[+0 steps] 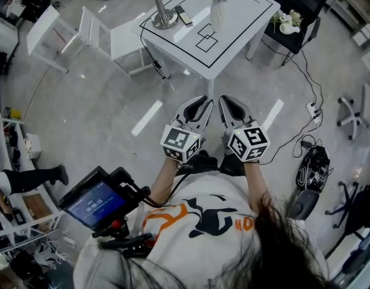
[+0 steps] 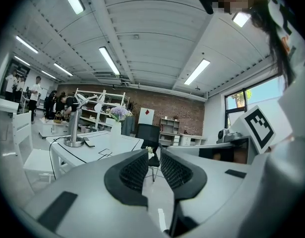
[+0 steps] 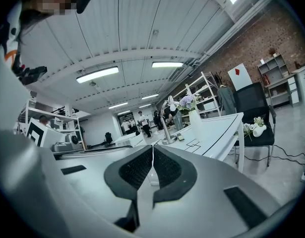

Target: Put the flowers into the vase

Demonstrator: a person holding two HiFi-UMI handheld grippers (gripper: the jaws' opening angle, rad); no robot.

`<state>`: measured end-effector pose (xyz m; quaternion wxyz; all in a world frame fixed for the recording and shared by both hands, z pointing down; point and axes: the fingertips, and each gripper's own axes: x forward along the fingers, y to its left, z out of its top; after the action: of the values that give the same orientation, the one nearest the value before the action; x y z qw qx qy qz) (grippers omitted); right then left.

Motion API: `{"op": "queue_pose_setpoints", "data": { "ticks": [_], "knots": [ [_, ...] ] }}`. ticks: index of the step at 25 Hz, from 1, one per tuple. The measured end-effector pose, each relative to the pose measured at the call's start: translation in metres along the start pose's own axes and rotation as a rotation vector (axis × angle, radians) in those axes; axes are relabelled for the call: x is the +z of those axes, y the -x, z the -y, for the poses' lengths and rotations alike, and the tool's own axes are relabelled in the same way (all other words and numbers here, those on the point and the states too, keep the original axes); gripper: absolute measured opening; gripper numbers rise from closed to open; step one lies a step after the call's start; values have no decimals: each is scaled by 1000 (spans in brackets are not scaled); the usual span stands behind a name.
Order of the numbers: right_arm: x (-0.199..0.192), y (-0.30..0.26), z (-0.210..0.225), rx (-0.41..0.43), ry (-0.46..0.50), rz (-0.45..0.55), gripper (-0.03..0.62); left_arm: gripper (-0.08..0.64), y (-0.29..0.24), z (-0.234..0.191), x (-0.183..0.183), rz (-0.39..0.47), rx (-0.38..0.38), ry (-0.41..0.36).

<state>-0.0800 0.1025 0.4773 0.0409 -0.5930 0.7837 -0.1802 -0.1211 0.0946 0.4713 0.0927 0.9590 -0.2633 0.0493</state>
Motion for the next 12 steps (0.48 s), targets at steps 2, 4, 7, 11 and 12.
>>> {"op": "queue_pose_setpoints", "data": {
  "ticks": [2,4,7,11,12],
  "knots": [
    [-1,1,0,-2,1,-3,20,84,0,2,-2,-4,-3,-1],
    [-1,1,-1,-1,4,-4,20,84,0,2,-2,-7,-4,-3],
    [0,2,-1,1,12,-4,19,84,0,2,-1,-6,-2,-3],
    [-1,2,-3,2,20,-7,20,84,1,2,-2,-6,-1,1],
    [-1,2,-3,2,21,-8,19,84,1,2,-3,-7,-2,2]
  ]
}}
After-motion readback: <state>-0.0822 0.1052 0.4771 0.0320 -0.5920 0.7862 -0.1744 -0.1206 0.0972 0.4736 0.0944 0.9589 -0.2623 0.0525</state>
